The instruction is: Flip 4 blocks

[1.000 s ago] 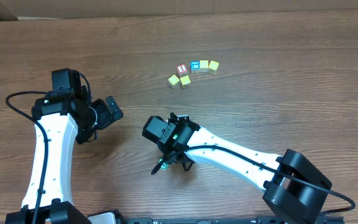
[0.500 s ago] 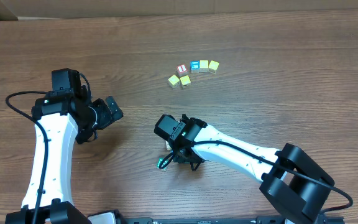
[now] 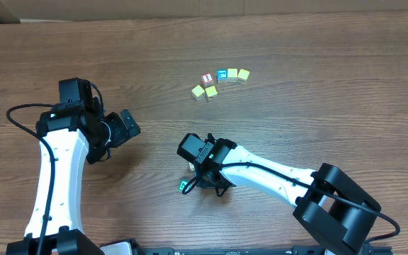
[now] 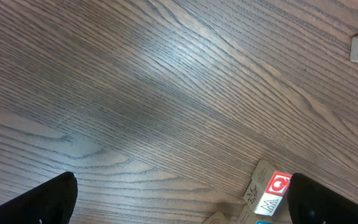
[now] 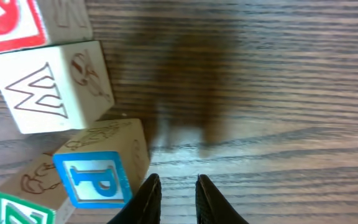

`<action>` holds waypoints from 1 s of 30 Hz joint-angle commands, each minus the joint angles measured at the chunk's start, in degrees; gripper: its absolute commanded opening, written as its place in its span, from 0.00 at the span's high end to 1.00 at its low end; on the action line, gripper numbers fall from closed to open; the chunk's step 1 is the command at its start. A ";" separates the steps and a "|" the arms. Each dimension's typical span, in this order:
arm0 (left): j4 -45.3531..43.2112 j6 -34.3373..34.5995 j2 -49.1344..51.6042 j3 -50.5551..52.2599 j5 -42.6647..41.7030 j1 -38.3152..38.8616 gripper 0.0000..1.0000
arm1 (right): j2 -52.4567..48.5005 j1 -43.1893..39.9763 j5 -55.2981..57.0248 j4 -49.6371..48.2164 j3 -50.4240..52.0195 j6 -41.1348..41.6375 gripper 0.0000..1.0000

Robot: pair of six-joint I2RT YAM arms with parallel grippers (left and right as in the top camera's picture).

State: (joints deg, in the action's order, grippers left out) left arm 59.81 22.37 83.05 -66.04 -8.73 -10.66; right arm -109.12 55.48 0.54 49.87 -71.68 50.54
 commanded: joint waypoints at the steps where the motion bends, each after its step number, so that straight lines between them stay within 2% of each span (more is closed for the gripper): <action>1: -0.09 -0.07 0.20 0.31 0.20 -0.20 0.00 | 1.31 -0.50 -0.44 -0.59 0.09 0.04 0.79; 30: -0.09 -0.07 0.22 0.31 0.20 -0.20 0.00 | 1.33 -0.50 3.43 -3.87 0.09 0.04 0.79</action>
State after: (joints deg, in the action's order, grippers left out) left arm 59.81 22.37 83.05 -66.04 -8.73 -10.66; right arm -109.12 55.42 2.17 46.46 -71.66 50.54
